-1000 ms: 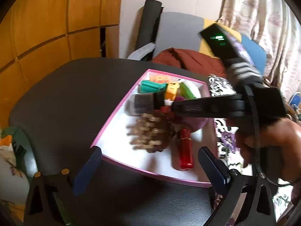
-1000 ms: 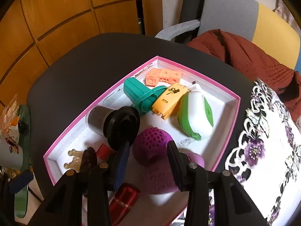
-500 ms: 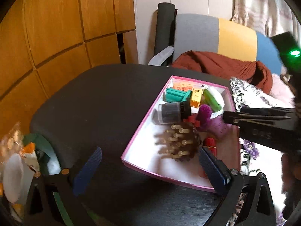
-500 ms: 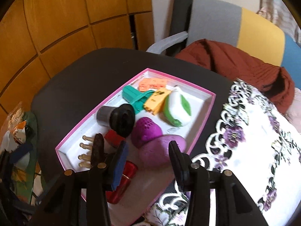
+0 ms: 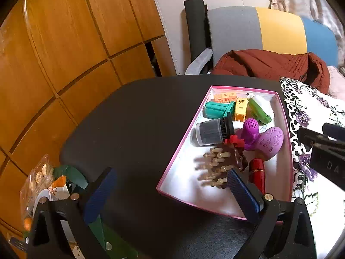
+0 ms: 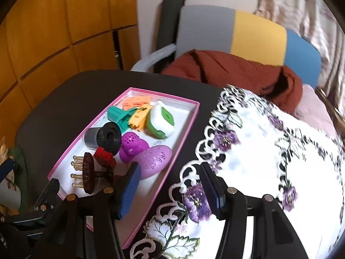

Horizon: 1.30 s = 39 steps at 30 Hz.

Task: Organize rigid objects

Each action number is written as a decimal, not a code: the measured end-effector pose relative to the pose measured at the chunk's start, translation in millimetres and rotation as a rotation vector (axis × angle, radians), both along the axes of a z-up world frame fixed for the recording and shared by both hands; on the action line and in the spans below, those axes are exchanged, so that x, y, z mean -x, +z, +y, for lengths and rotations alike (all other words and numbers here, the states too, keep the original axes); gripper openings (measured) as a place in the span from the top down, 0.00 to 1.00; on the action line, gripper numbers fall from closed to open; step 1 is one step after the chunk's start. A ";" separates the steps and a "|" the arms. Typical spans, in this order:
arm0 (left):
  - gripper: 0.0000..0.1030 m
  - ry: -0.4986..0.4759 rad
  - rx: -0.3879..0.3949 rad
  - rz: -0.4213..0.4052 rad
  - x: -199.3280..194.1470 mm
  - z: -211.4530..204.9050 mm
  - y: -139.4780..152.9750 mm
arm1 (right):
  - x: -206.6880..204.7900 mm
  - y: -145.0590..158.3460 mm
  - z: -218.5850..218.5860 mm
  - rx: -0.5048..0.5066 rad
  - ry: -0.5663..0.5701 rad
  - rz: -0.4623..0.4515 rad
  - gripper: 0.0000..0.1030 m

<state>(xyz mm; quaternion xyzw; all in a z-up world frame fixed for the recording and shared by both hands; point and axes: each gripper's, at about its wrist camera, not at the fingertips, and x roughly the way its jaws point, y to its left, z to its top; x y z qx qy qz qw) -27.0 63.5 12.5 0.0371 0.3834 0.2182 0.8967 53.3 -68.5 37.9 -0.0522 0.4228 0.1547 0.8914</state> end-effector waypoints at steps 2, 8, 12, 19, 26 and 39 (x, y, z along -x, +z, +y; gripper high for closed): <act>0.00 -0.003 0.022 0.018 -2.5 0.6 1.7 | 2.1 -0.3 -2.7 -0.001 -0.027 0.007 0.45; 0.00 -0.005 0.094 0.062 -7.2 4.1 0.2 | 8.2 -0.8 -1.1 0.013 -0.042 0.015 0.45; 0.00 0.004 0.110 0.067 -6.8 5.7 0.4 | 9.1 -0.2 -0.8 0.012 -0.065 0.015 0.45; 0.00 0.004 0.148 0.087 -10.0 9.7 2.3 | 11.9 3.3 2.2 0.013 -0.072 0.001 0.45; 0.00 0.000 0.153 0.082 -10.7 9.6 3.0 | 10.0 -0.7 1.1 0.012 -0.084 0.017 0.45; 0.00 -0.016 0.159 0.082 -12.9 6.2 2.2 | 7.8 -1.5 -1.0 0.007 -0.102 0.012 0.45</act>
